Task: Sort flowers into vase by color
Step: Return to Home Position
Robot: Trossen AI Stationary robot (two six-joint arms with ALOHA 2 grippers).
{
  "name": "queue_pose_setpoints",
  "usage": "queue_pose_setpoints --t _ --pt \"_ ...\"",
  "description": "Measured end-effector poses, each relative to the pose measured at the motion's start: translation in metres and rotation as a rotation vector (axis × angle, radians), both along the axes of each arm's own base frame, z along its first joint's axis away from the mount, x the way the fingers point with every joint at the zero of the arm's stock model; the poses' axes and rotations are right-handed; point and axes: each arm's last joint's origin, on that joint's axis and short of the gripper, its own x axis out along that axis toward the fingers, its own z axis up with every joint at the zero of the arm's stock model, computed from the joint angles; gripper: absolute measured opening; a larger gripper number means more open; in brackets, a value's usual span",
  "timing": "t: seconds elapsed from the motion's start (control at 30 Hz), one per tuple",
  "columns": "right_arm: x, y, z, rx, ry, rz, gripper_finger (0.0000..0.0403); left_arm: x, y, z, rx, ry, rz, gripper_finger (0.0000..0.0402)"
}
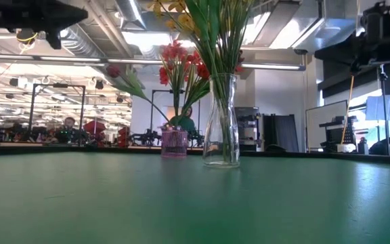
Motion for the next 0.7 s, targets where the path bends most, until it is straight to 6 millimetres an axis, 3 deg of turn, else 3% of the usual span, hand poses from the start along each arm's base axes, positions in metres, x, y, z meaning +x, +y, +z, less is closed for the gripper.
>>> queue_pose_setpoints --t 0.13,0.43,0.53,0.7 --pt "0.007 -0.003 -0.015 -0.001 -0.037 0.013 0.0020 0.012 0.005 -0.028 -0.024 0.015 -0.012 0.0001" --pt "0.014 -0.006 -0.045 0.042 -0.003 0.017 0.0004 0.022 0.010 -0.064 -0.077 0.025 -0.012 0.0000" --pt "0.014 -0.007 -0.045 0.036 -0.005 0.002 0.0010 0.025 0.012 -0.079 -0.086 0.029 -0.007 0.0000" --pt "0.014 -0.007 -0.046 0.021 0.009 -0.004 0.0011 0.025 0.013 -0.080 -0.101 0.046 0.010 0.0000"
